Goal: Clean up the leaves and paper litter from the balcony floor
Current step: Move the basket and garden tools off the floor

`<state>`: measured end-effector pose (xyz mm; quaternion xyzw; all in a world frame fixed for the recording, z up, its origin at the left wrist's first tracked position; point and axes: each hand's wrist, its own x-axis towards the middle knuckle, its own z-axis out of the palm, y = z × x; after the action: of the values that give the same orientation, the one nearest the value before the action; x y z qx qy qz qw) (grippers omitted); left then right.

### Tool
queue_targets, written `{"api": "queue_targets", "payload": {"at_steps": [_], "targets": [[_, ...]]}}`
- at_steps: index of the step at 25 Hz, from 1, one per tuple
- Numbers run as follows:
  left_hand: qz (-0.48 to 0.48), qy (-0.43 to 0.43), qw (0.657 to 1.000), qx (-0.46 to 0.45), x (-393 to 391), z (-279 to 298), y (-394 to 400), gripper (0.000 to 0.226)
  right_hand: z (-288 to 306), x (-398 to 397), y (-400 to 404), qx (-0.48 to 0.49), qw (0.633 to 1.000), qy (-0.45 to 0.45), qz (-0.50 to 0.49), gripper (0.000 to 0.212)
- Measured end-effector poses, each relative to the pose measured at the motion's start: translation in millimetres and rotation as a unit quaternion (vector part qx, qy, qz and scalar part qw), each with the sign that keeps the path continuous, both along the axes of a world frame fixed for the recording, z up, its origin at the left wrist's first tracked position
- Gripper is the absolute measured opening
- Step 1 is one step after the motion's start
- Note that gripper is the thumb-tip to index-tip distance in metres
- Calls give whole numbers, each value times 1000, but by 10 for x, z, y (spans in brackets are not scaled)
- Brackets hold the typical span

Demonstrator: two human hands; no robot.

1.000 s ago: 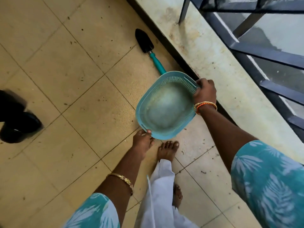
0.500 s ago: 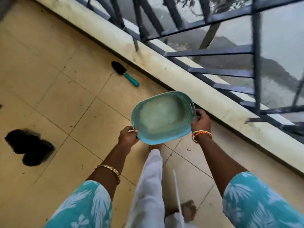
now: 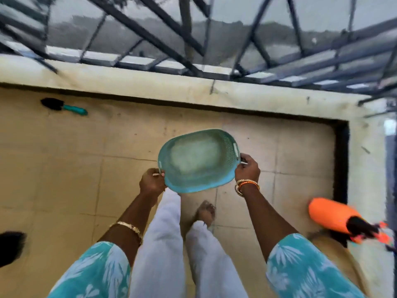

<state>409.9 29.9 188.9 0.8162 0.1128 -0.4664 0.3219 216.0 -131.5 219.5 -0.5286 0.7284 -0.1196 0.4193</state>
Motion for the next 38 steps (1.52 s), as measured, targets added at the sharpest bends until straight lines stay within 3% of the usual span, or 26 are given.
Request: {"api": "queue_targets", "payload": {"at_steps": [3, 9, 13, 18, 22, 25, 31, 33, 38], "targets": [[-71, 39, 997, -12, -596, 64, -347, 13, 20, -756, -119, 4, 995, 18, -100, 33], [-267, 21, 963, -34, -1336, 150, -1496, 24, -107, -1729, -697, -15, 975, 61, -215, 32], [-357, 23, 933, -30, -1690, -262, -2266, 23, -306, -2249, -1144, -23, 958, 68, -279, 29], [-375, 59, 925, -36, -2306, -360, -3088, 20, -716, -2806, -1439, 27, 942, 66, -327, 27], [-337, 86, 937, -30, -2792, -902, -3487, 31, -1211, -3147, -1710, 138, 921, -29, -362, 13], [-322, 93, 942, -19, -3161, -1285, -3783, 30, -1621, -3399, -1989, 162, 896, -102, -401, 20], [-299, 89, 950, -4, -3728, -1944, -4405, 27, -2397, -3773, -2614, 151, 848, -141, -487, 23], [-293, 100, 951, -17, -3837, -2062, -4559, 21, -2538, -3831, -2779, 132, 850, -135, -492, 15], [-306, 104, 946, -14, -4038, -2141, -4780, 23, -2575, -4018, -3045, 98, 845, -123, -511, 26]]}}
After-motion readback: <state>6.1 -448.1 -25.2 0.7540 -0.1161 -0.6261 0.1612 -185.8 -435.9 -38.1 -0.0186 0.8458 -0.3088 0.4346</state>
